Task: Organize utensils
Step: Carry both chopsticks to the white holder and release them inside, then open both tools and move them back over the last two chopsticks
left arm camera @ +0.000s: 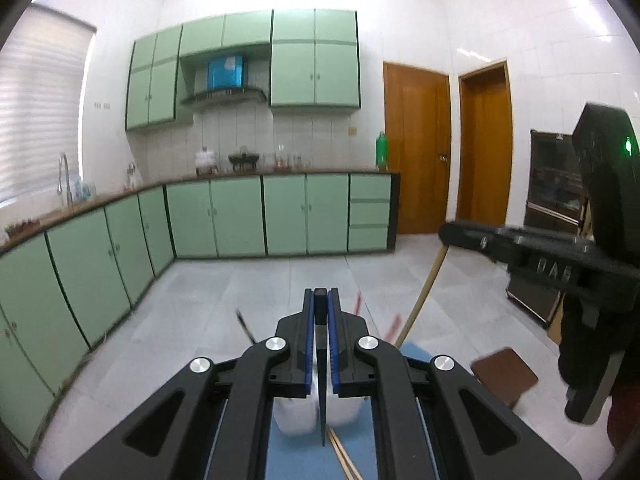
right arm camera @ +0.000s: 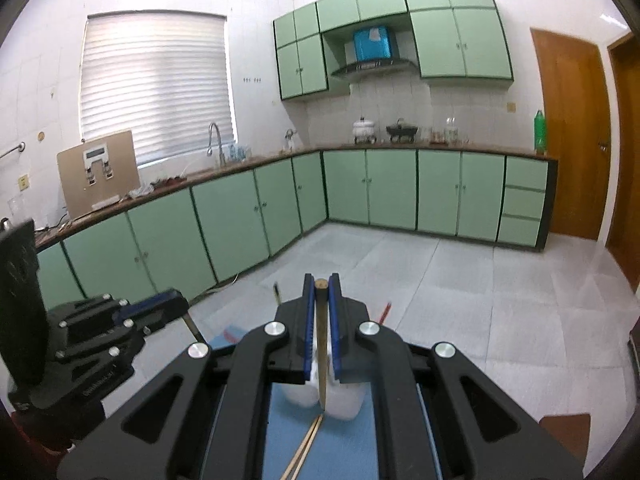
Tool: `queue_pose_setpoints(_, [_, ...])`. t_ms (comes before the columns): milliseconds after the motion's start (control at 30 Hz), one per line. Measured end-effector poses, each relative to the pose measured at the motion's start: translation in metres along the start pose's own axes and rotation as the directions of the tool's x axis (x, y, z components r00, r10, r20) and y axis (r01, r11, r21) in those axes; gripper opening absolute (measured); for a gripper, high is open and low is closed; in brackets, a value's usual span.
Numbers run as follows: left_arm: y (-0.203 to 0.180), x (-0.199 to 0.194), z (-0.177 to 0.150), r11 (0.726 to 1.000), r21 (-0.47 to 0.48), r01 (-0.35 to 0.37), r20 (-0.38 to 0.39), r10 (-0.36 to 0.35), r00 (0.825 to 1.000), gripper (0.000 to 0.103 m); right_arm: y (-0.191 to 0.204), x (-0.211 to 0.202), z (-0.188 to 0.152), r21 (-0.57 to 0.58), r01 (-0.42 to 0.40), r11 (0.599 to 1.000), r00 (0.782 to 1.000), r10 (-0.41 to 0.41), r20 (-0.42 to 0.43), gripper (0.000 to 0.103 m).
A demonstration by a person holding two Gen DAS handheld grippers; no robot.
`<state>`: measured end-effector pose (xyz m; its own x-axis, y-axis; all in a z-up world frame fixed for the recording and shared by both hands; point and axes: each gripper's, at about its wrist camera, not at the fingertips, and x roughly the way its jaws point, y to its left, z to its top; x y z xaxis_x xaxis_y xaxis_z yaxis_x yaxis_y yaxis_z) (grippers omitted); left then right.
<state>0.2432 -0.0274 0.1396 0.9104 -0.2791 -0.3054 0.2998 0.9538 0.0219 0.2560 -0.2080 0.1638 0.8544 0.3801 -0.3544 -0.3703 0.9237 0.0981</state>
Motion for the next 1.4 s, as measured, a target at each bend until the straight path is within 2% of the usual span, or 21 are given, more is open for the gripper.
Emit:
queue_pose_setpoints(167, [0.005,0.030,0.029,1.000,0.010,-0.019,0.056,0.018,0.998,0.006,-0.006,0.029,0.018,-0.019,0.041,0.999,0.999,-0.040,0.026,0.006])
queue_pose_setpoints(267, [0.012,0.053,0.029,1.000,-0.005,-0.020,0.049,0.020,0.999,0.006,-0.010,0.049,0.015,-0.025,0.059,0.998,0.998,-0.058,0.024,0.006])
queue_pose_setpoints(533, [0.030,0.111,-0.015,0.997,-0.051,-0.053,-0.076,0.049,0.996,0.006,-0.017,0.096,-0.021,-0.018,0.067,0.998,0.995,-0.068,-0.077,0.006])
queue_pose_setpoints(767, [0.035,0.136,-0.055,0.997,-0.053,-0.053,-0.206,0.042,0.978,0.007,-0.007,0.118,-0.057,-0.041,0.065,0.997,0.982,-0.072,-0.173,0.009])
queue_pose_setpoints(800, [0.035,0.135,-0.058,0.997,-0.051,-0.054,-0.214,0.042,0.976,0.009,-0.007,0.118,-0.060,-0.039,0.070,0.997,0.980,-0.076,-0.182,0.011])
queue_pose_setpoints(833, [0.037,0.134,-0.057,0.997,-0.051,-0.053,-0.216,0.040,0.976,0.010,-0.006,0.115,-0.062,-0.033,0.076,0.997,0.981,-0.080,-0.179,0.017])
queue_pose_setpoints(900, [0.038,0.123,-0.058,0.997,-0.062,-0.046,-0.207,0.032,0.978,0.013,-0.009,0.099,-0.063,-0.010,0.089,0.996,0.986,-0.090,-0.141,0.028])
queue_pose_setpoints(1033, [0.040,0.091,-0.058,0.994,-0.093,-0.050,-0.168,0.034,0.985,0.035,-0.012,0.061,-0.068,0.006,0.119,0.993,0.990,-0.118,-0.080,0.040])
queue_pose_setpoints(1100, [0.038,0.075,-0.060,0.994,-0.100,-0.050,-0.156,0.034,0.987,0.041,-0.015,0.043,-0.076,0.021,0.122,0.992,0.991,-0.120,-0.065,0.048])
queue_pose_setpoints(1267, [0.030,0.034,-0.083,0.991,-0.125,-0.042,-0.148,0.023,0.989,0.053,-0.013,0.003,-0.115,0.038,0.130,0.991,0.989,-0.127,-0.072,0.076])
queue_pose_setpoints(1333, [0.025,0.019,-0.099,0.988,-0.148,-0.040,-0.157,0.017,0.987,0.060,-0.011,-0.008,-0.134,0.042,0.135,0.990,0.987,-0.131,-0.088,0.084])
queue_pose_setpoints(1400, [0.023,0.012,-0.111,0.986,-0.164,-0.041,-0.168,0.013,0.986,0.062,-0.007,-0.017,-0.157,0.042,0.135,0.990,0.985,-0.129,-0.116,0.087])
